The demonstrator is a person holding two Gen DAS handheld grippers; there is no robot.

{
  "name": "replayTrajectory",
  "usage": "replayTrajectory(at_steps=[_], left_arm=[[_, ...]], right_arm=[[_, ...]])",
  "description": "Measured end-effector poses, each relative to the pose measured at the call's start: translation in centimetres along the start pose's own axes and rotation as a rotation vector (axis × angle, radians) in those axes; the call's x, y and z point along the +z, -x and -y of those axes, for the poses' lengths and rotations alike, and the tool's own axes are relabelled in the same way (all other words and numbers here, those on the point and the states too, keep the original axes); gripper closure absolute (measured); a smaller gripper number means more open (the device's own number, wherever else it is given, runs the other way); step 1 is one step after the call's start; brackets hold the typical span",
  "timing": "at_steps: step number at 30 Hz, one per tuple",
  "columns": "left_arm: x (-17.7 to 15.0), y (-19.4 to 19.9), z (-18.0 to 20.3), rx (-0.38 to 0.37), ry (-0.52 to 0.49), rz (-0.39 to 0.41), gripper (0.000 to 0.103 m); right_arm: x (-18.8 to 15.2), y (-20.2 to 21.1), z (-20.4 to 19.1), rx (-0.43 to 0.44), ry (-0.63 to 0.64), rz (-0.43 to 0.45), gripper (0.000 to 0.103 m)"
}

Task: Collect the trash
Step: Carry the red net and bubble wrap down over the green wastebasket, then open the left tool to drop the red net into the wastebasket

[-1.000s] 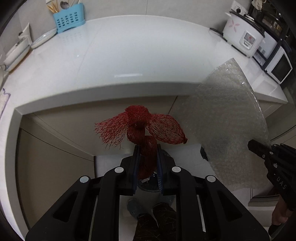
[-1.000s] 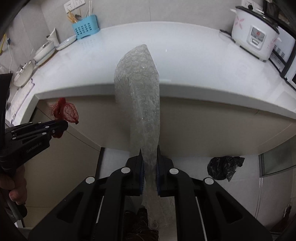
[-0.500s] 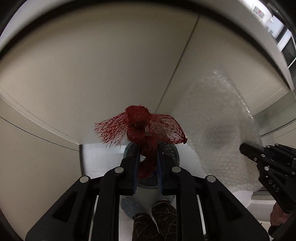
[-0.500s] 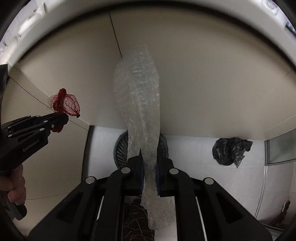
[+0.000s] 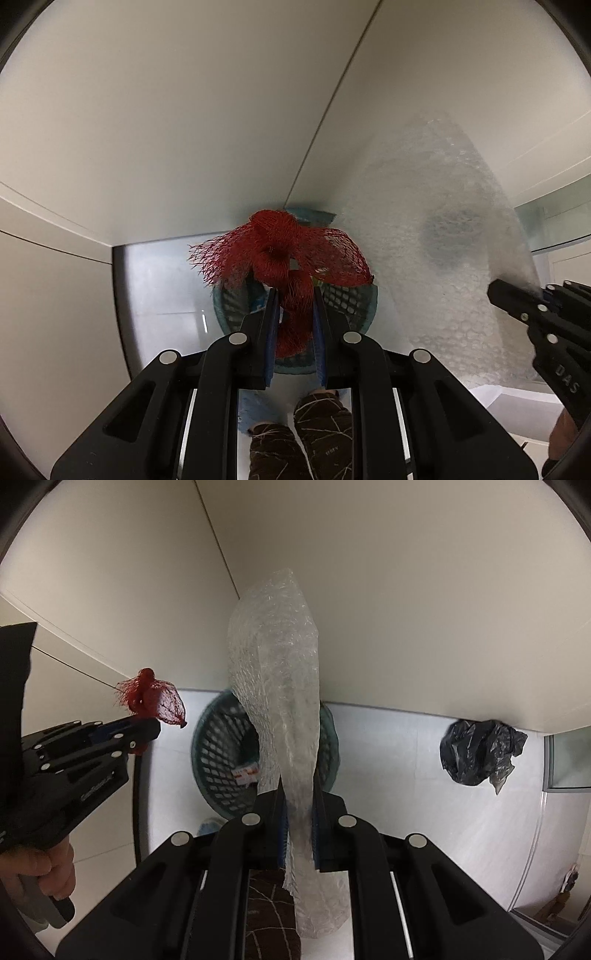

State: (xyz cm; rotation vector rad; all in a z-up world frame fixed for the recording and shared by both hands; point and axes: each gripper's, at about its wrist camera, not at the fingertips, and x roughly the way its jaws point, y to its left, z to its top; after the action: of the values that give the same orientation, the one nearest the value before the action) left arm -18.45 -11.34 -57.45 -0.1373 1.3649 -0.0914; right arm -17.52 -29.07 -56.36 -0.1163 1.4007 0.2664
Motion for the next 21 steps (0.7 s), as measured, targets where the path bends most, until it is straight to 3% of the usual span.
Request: replayTrajectory(at_steps=[21], left_arm=[[-0.2,-5.0,1.9,-0.003,-0.050,-0.063,0.077]], right_arm=[[0.0,-0.4,1.0,-0.016,-0.034,-0.044,0.094]])
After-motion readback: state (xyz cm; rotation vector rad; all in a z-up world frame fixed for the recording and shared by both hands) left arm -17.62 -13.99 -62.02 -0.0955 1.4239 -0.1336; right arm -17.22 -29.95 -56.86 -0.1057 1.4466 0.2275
